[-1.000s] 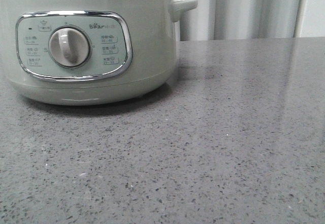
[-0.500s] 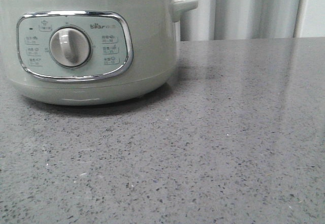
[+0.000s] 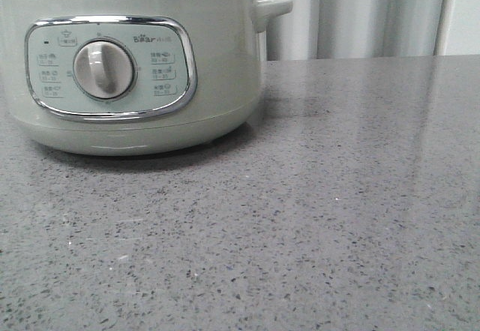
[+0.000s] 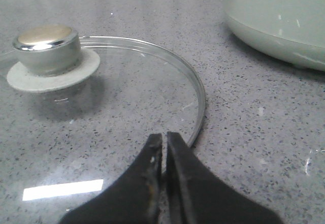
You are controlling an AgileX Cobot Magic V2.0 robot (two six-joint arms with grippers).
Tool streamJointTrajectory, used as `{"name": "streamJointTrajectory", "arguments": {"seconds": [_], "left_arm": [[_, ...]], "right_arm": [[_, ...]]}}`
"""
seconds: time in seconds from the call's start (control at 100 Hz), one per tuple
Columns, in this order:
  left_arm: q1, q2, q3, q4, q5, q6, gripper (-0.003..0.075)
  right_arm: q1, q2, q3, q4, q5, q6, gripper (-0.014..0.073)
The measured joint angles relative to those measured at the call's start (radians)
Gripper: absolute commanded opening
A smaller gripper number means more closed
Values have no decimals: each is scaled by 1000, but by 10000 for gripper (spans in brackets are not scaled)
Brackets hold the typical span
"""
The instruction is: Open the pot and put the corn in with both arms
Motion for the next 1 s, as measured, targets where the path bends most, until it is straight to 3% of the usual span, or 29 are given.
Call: {"name": "streamJointTrajectory", "arguments": {"seconds": [0.68,0.88,1.0], "left_arm": [[0,0,0,0,0,0,-18],[0,0,0,0,2,-1,-18],[0,0,0,0,2,-1,-18]], "right_arm": [[0,0,9,-16,6,0,-72],[-29,0,116,-102,1,0,-72],[-122,0,243,-128,-86,0,-72]]}}
